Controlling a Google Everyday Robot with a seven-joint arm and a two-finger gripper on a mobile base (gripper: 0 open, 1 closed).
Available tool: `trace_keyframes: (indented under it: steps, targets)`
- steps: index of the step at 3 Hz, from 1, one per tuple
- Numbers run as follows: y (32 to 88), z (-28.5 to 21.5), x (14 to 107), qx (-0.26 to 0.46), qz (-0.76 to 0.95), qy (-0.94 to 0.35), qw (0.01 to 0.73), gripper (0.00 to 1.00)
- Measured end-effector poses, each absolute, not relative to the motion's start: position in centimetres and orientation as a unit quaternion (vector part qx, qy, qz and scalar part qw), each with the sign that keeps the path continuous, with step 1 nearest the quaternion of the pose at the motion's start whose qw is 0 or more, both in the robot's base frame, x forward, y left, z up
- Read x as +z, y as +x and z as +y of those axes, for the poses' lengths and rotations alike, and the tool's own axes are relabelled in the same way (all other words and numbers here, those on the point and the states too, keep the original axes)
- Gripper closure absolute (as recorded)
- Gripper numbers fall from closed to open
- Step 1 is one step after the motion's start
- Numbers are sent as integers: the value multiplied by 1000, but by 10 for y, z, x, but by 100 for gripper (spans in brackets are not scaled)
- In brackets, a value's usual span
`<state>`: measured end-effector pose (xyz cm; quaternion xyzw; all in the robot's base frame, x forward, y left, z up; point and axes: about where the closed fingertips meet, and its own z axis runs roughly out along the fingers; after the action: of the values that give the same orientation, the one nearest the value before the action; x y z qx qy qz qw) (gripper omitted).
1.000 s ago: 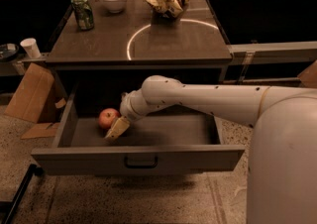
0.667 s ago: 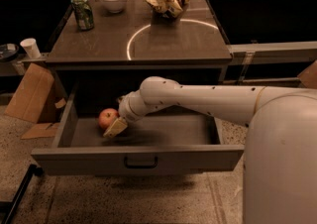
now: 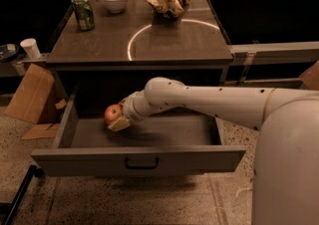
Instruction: Pick apple from top drawer and place on counter
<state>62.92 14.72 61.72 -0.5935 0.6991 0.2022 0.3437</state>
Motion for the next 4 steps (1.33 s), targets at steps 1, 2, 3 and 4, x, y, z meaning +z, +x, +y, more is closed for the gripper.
trace_keyframes:
  steps: [1,2,3,4]
  targets:
    - [620,127,648,197,690,-586,376,89]
    - [603,95,686,190,682,-580,404,100]
    - [587,66,723,188,672,-579,422,100]
    - [587,65,723,187,672,-578,422,100]
